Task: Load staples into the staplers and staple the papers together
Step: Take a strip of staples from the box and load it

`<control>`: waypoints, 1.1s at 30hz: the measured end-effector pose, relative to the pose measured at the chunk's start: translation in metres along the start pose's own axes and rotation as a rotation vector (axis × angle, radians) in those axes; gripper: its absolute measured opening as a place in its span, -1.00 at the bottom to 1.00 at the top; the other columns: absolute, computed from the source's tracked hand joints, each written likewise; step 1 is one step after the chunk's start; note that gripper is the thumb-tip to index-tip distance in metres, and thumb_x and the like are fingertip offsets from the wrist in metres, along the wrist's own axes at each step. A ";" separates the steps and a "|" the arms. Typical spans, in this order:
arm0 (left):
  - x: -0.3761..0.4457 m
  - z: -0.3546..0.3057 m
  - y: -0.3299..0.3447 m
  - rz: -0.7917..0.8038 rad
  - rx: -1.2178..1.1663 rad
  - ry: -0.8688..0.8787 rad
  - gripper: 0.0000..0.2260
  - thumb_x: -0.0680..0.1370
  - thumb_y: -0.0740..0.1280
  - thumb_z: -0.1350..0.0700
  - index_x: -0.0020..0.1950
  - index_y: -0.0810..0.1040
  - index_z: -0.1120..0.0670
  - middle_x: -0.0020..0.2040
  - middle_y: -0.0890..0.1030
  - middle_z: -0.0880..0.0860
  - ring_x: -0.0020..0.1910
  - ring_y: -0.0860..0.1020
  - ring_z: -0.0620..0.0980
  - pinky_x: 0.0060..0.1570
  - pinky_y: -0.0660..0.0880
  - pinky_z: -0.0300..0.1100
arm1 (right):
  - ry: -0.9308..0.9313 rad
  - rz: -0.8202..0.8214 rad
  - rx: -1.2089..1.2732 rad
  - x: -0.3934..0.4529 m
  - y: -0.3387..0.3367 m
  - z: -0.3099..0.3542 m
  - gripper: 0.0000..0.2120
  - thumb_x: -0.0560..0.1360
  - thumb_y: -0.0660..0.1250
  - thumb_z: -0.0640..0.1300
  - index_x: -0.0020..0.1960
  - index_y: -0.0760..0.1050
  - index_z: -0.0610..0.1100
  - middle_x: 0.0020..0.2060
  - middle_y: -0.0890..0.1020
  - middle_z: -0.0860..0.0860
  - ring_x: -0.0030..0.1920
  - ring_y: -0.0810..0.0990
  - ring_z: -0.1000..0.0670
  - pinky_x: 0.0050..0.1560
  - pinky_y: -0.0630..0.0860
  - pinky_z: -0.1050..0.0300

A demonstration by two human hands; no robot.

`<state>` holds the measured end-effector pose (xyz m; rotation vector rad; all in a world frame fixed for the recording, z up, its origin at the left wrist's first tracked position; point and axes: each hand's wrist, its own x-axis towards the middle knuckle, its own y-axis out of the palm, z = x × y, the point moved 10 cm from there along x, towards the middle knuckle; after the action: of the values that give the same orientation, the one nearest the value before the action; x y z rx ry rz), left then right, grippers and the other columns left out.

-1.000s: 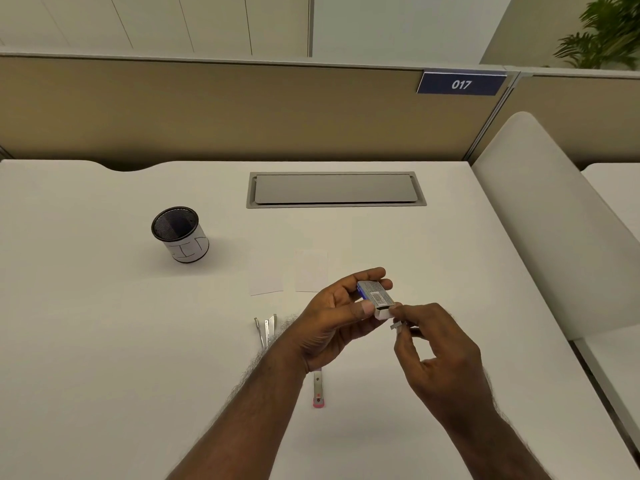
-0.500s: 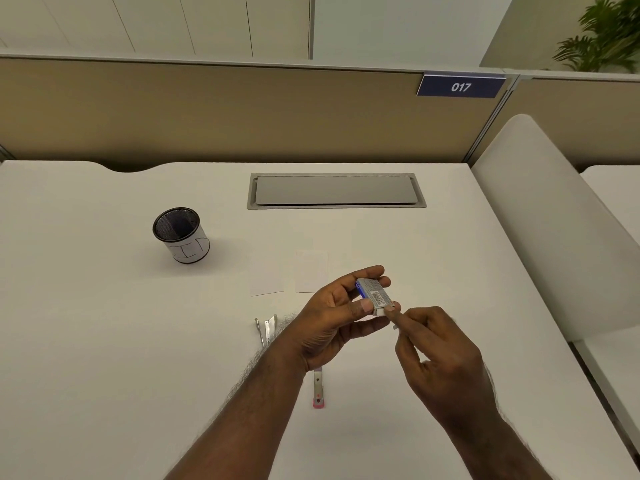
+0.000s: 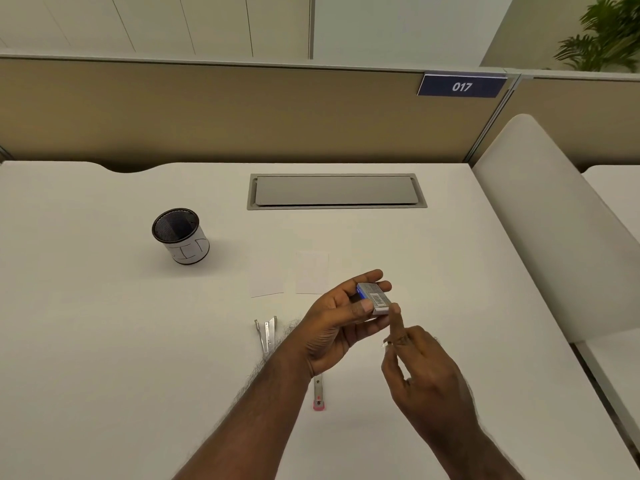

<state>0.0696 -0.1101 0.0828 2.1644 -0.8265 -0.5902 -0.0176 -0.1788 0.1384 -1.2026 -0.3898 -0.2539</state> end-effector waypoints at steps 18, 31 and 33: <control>0.023 0.040 -0.070 -0.333 0.323 -0.175 -0.67 0.57 0.29 0.37 0.28 0.54 0.09 0.22 0.55 0.24 0.08 0.64 0.16 0.04 0.62 -0.09 | 0.572 0.114 0.483 -0.027 0.056 -0.081 -0.76 0.46 0.39 -0.32 -0.09 0.63 0.03 -0.17 0.66 0.17 -0.13 0.63 0.22 -0.18 0.51 0.47; 0.053 0.067 -0.125 -0.655 1.065 -0.178 -0.68 0.39 0.46 0.28 0.11 0.60 0.07 0.03 0.66 0.08 -0.07 0.61 0.03 -0.10 0.64 -0.11 | 0.992 0.212 0.694 -0.071 0.111 -0.130 -0.79 0.47 0.35 -0.32 -0.16 0.65 -0.03 -0.30 0.69 0.01 -0.23 0.69 -0.05 -0.16 0.67 0.05; 0.059 0.071 -0.125 -0.659 1.101 -0.168 -0.69 0.39 0.48 0.25 0.11 0.60 0.06 0.03 0.66 0.06 -0.09 0.59 0.00 -0.08 0.62 -0.14 | 1.002 0.220 0.697 -0.074 0.116 -0.132 -0.80 0.48 0.35 -0.30 -0.16 0.66 -0.03 -0.31 0.70 0.02 -0.24 0.70 -0.01 -0.16 0.68 0.07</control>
<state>0.1124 -0.1195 -0.0662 3.5003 -0.5376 -0.7330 -0.0179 -0.2643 -0.0319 -0.3239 0.5045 -0.4455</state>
